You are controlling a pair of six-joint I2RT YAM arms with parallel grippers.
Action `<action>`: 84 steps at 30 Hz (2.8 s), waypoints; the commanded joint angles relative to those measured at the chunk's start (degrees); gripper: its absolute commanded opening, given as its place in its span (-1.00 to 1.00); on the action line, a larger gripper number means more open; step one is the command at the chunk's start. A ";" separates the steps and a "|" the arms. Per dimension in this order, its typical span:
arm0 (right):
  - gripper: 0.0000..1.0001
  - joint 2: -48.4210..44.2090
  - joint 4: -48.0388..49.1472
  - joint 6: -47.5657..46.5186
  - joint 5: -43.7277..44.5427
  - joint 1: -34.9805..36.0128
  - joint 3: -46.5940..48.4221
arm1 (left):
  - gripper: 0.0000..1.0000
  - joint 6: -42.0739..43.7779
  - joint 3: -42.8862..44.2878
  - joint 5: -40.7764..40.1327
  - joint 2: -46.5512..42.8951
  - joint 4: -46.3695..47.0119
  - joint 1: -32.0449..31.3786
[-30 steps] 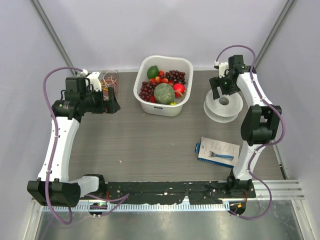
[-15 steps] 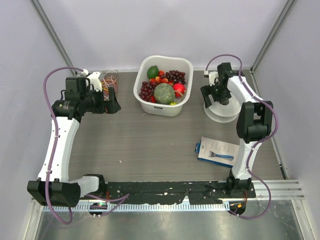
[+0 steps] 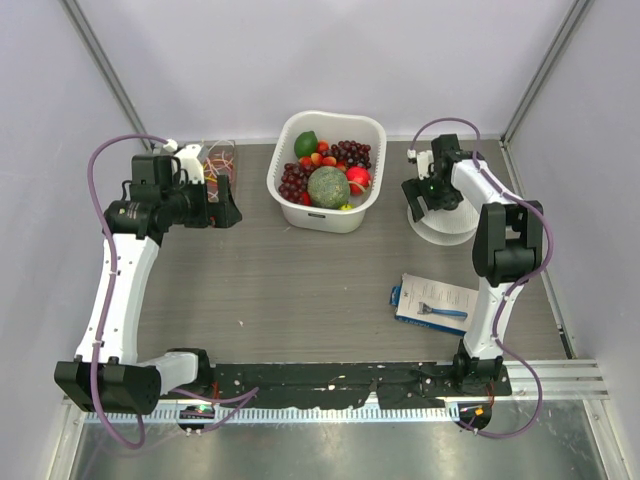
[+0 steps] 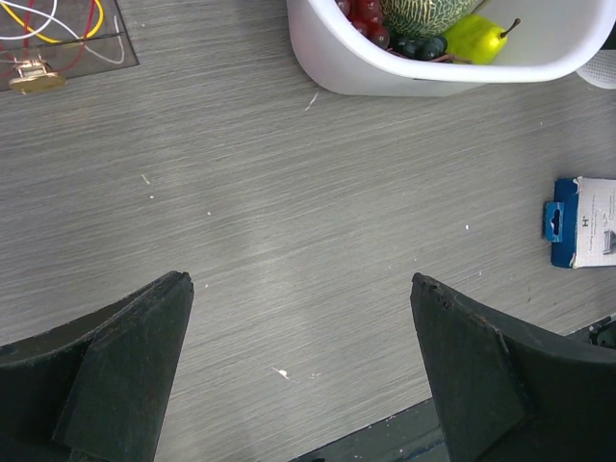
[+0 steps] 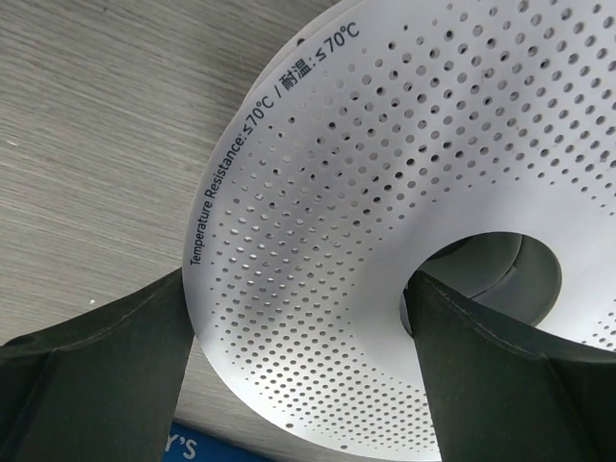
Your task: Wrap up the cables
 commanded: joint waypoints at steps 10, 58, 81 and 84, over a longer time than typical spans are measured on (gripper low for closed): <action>0.05 -8.24 -1.46 -1.80 0.14 0.25 0.01 | 0.99 1.25 0.69 0.49 -1.69 1.76 0.13; 0.74 -13.35 1.97 -1.81 6.29 61.95 -7.02 | 0.99 -5.08 15.63 -8.56 16.14 -9.32 11.55; 0.75 -24.51 -1.29 -0.85 -18.49 34.38 13.89 | 0.76 0.82 31.18 -0.75 33.10 5.34 11.64; 0.75 -24.60 -0.23 1.70 -20.07 31.02 14.95 | 0.55 -3.13 33.20 -0.22 37.84 8.78 11.64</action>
